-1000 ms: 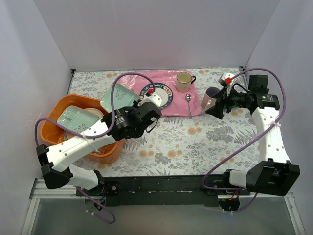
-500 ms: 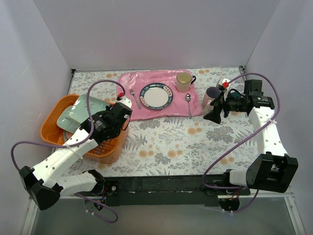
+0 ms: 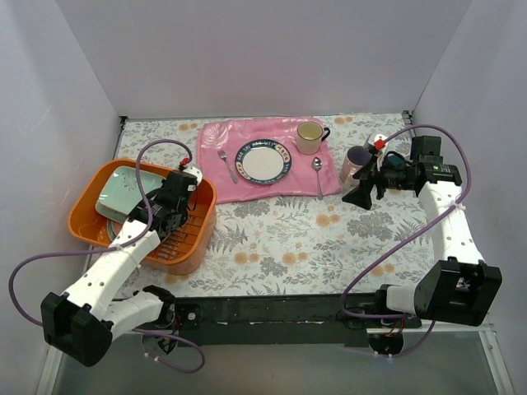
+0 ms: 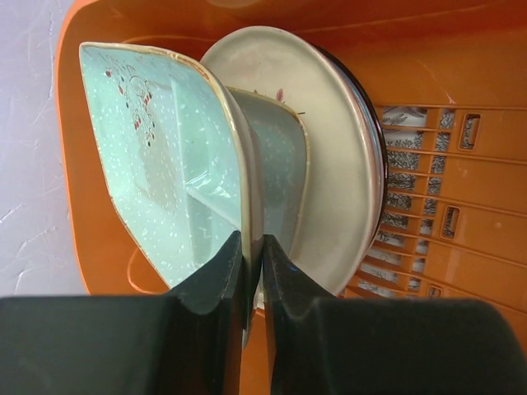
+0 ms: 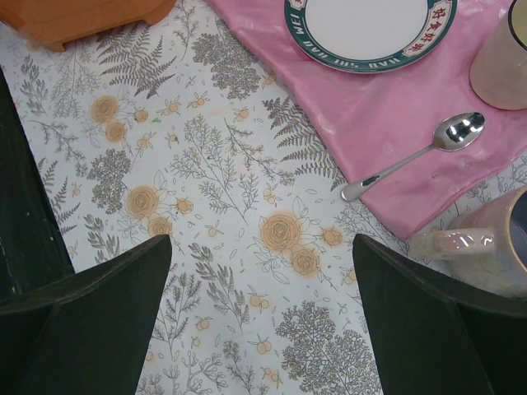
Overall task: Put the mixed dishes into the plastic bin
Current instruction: Place the plate in the plastic bin.
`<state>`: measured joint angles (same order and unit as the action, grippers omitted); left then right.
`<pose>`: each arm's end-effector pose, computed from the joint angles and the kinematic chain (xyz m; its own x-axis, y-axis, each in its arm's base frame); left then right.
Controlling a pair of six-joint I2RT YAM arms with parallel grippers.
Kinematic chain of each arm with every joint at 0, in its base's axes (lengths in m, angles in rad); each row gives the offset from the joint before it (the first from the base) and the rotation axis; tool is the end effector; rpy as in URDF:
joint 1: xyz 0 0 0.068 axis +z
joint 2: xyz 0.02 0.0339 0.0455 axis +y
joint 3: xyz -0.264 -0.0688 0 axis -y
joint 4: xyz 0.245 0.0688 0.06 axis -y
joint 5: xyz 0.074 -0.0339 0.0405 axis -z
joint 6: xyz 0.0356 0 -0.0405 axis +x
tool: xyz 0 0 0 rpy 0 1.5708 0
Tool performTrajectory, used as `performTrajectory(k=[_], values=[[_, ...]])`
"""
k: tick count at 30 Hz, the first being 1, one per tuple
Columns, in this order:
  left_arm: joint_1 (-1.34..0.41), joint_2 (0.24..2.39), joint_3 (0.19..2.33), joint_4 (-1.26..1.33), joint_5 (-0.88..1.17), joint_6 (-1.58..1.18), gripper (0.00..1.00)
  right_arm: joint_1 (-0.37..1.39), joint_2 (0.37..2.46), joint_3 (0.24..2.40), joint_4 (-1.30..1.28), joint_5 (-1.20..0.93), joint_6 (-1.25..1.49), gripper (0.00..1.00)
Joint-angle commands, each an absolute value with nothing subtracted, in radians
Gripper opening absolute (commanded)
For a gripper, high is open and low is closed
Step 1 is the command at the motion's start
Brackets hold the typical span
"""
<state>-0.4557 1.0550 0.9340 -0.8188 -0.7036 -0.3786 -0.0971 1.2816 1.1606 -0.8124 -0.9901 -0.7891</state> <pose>0.1896 -0.0673 0.2915 -0.6711 0.0150 -0.7413 -0.2746 0.9236 0.2673 0.2525 0.0053 0.3214 -0.2498 -0.3669 -0.8961 -0.8791 0.4739 0.0510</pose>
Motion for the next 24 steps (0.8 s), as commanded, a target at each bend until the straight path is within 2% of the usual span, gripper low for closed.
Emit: performTrajectory(k=[1,19,24], values=[[-0.425,0.999,0.908,-0.664,-0.762,-0.272,0.0,-0.097,1.255,1.146,-0.811,-1.014,-0.796,0.99],[-0.351,0.963,0.776,-0.609,-0.713,-0.238,0.0,-0.097,1.247,1.123,-0.816,-1.022,-0.796,0.99],[-0.348,0.959,0.768,-0.611,-0.715,-0.245,0.25,-0.097,1.247,1.121,-0.815,-1.023,-0.796,0.99]])
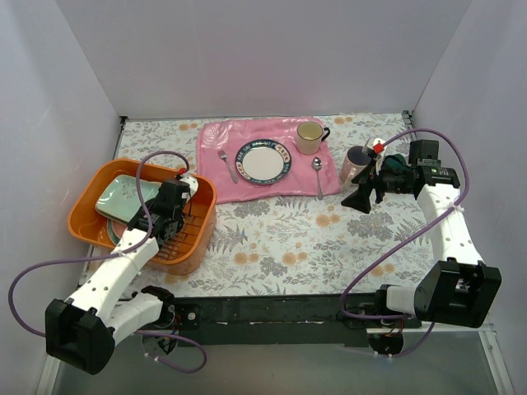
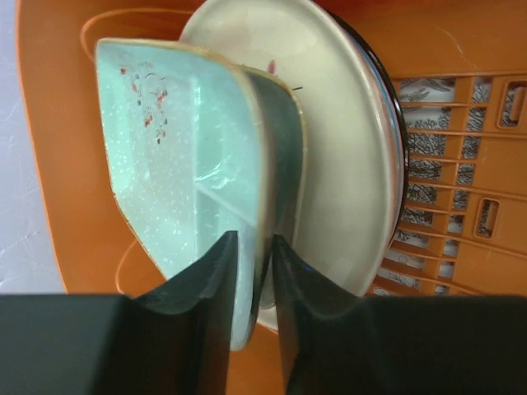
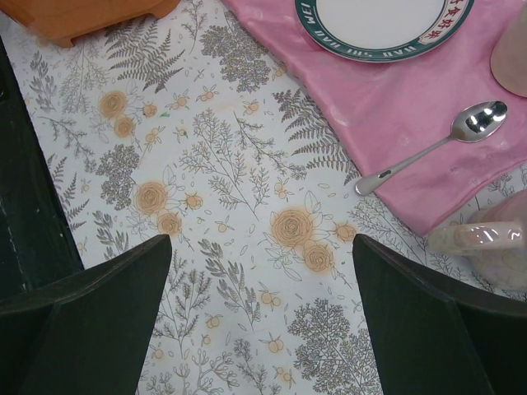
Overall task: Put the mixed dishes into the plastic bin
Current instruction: Place the plate in the plastic bin.
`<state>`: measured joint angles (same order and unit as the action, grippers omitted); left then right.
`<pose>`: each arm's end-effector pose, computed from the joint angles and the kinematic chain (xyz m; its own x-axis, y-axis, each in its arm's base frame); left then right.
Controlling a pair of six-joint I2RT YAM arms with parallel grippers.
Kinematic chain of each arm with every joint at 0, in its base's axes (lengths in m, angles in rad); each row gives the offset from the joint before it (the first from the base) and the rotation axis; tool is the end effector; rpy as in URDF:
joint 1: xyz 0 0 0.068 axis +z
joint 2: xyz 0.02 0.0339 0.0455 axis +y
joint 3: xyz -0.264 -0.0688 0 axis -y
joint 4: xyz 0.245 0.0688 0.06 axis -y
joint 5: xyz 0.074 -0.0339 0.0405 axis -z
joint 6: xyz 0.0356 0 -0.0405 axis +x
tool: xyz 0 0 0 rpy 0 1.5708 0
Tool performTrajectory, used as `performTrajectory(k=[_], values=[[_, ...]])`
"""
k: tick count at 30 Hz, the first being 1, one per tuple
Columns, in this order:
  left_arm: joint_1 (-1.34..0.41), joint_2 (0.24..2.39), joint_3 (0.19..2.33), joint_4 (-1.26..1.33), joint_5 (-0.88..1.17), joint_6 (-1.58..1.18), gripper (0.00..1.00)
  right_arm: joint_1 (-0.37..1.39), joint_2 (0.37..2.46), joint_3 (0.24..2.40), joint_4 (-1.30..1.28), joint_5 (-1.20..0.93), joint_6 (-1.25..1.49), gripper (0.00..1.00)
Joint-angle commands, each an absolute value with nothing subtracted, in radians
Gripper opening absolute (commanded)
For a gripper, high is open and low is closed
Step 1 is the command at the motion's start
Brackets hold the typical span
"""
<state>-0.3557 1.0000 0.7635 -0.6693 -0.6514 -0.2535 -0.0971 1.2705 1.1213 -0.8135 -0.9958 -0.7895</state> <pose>0.1882 -0.0469 0.2561 -0.6956 0.0457 -0.7170 -0.2564 0.9165 0.3071 0.2482 0.0058 0.3120 -0.2739 -0.3613 -0.8913 -0.8789 0.4704 0.0794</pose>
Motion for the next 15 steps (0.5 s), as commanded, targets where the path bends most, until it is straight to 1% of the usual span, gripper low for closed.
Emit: performTrajectory(k=[1,3,5,6,7,8,12,15], values=[[-0.348,0.959,0.77,-0.611,-0.716,-0.247,0.28,-0.097,1.246,1.123,-0.815,-1.023,-0.795,0.99],[-0.347,0.96,0.779,-0.618,-0.718,-0.253,0.38,-0.097,1.246,1.123,-0.816,-1.023,-0.796,0.98],[-0.348,0.959,0.788,-0.626,-0.718,-0.259,0.44,-0.097,1.247,1.123,-0.818,-1.023,-0.796,0.99],[-0.348,0.96,0.801,-0.629,-0.719,-0.268,0.52,-0.097,1.246,1.123,-0.816,-1.023,-0.796,0.98],[-0.348,0.96,0.81,-0.632,-0.719,-0.271,0.57,-0.097,1.246,1.123,-0.818,-1.025,-0.796,0.99],[-0.348,0.963,0.818,-0.64,-0.719,-0.276,0.59,-0.097,1.246,1.123,-0.819,-1.023,-0.796,0.99],[-0.347,0.966,0.864,-0.673,-0.7,-0.311,0.73,-0.097,1.246,1.124,-0.819,-1.02,-0.796,0.99],[-0.347,0.966,0.896,-0.704,-0.686,-0.344,0.79,-0.097,1.249,1.129,-0.821,-1.02,-0.796,0.99]])
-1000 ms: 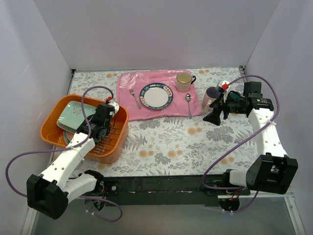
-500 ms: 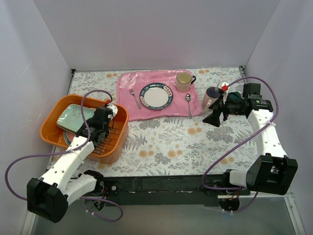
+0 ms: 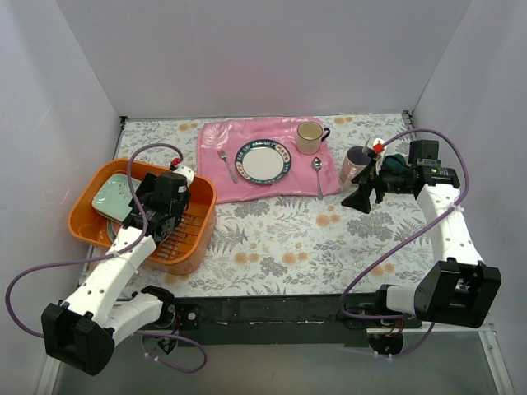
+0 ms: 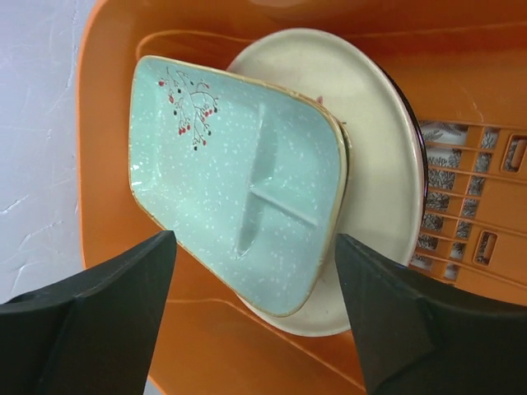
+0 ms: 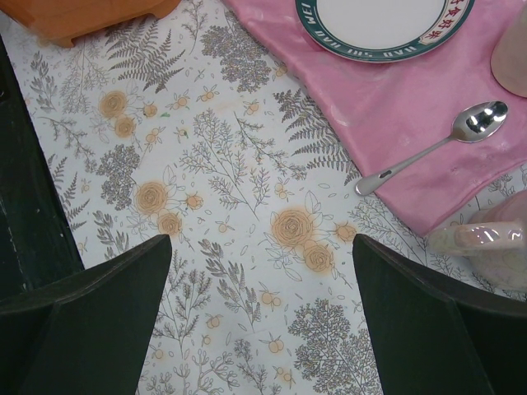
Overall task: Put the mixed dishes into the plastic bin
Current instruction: Place the plate in the plastic bin.
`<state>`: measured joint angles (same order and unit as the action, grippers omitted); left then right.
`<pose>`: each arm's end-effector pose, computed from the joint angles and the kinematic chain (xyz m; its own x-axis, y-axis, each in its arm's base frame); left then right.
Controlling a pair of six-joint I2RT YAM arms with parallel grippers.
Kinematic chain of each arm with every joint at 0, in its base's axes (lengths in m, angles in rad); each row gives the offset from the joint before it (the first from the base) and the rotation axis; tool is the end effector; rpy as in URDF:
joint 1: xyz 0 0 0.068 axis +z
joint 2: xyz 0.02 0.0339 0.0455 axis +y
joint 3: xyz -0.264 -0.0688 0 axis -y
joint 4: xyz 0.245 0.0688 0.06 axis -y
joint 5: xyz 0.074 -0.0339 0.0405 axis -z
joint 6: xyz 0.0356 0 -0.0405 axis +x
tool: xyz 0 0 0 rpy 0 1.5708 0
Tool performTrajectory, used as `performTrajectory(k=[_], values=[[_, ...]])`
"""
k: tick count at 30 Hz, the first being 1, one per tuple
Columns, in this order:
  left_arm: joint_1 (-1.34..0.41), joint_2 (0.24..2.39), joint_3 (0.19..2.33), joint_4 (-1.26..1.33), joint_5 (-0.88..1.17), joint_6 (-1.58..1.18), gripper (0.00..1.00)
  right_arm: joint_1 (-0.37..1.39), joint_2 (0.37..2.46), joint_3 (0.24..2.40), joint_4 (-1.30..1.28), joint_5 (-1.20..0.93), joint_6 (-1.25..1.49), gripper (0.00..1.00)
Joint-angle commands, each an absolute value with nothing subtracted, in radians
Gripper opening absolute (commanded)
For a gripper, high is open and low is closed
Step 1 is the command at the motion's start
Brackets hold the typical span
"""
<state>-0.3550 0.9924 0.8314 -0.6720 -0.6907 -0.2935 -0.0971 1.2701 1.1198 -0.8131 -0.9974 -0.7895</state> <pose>0.1911 -0.0466 0.2794 -0.6254 -0.0060 -0.7803 -0.3289 0.9088 0.2566 0.2480 0.0059 0.3117 -0.2741 -0.3603 -0.8917 -0.8793 0.4695 0.0805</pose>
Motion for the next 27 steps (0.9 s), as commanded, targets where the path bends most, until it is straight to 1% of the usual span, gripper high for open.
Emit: performTrajectory(k=[1,3,4,6,8,18,27], values=[[-0.348,0.968,0.913,-0.718,-0.672,-0.36,0.82,-0.097,1.249,1.131,-0.821,-1.02,-0.796,0.99],[-0.348,0.966,0.93,-0.729,-0.661,-0.377,0.86,-0.097,1.25,1.132,-0.821,-1.017,-0.798,0.99],[-0.348,0.968,0.954,-0.744,-0.643,-0.388,0.9,-0.097,1.25,1.134,-0.821,-1.017,-0.798,0.99],[-0.348,0.968,0.979,-0.755,-0.624,-0.423,0.96,-0.097,1.25,1.135,-0.824,-1.015,-0.799,0.99],[-0.348,0.969,1.015,-0.773,-0.589,-0.46,0.98,-0.097,1.25,1.137,-0.824,-1.012,-0.801,0.98],[-0.348,0.97,1.164,-0.815,-0.401,-0.618,0.98,-0.097,1.258,1.17,-0.848,-0.994,-0.815,0.99],[-0.348,0.957,1.244,-0.804,-0.259,-0.75,0.98,-0.097,1.266,1.226,-0.868,-0.936,-0.834,0.99]])
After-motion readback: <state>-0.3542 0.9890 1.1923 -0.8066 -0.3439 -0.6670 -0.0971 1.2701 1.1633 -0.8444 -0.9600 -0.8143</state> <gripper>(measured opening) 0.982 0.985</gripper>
